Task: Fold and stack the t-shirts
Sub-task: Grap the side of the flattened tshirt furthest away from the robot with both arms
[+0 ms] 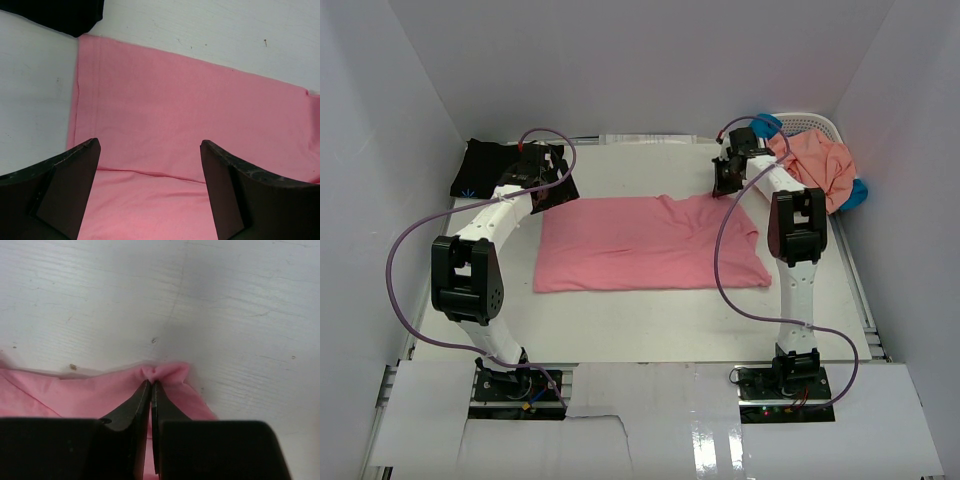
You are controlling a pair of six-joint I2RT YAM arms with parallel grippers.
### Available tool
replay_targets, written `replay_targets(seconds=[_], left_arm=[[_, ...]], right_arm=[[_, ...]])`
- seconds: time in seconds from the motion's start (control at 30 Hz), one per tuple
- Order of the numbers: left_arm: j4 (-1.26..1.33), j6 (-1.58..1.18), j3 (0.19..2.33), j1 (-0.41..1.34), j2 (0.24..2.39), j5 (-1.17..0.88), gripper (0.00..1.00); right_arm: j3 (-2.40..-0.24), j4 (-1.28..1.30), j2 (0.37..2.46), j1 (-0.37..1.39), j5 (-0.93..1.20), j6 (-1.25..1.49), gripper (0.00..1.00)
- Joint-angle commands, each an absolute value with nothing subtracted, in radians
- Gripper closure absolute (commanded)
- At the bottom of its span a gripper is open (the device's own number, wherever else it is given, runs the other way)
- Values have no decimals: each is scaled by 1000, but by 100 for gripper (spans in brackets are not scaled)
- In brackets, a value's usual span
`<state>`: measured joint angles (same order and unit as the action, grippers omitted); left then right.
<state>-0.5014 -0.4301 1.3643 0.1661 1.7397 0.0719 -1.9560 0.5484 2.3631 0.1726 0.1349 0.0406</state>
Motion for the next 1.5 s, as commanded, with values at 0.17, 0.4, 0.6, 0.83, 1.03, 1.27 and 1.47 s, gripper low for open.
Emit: replay_targets(seconds=[0.17,0.4,0.6,0.83,1.03,1.27,1.47], left_arm=[[-506,-423,1401,166,1727,83,8],[-508,-426,1402,167,1727,75,8],[-511,-426,1405,167,1726,69,8],[-514,-428,1405,167,1730,63,8],[-512,-430,1405,167,1735,61,8],[-514,-426,1410,166,1738,61,8],[-517,-425,1411,167,1736,61,8]], right_arm=[[-1587,341,1977,219,235,28,92],[-1249,311,1706,279,219,57,92],[-1050,403,1649,310,210,98,92],[-897,472,1701,364,161,178,92],[-951,480,1646,365,126,222,54],[-1054,520,1537,364,112,230,43],[-1080,514,1526,348,65,212,43]])
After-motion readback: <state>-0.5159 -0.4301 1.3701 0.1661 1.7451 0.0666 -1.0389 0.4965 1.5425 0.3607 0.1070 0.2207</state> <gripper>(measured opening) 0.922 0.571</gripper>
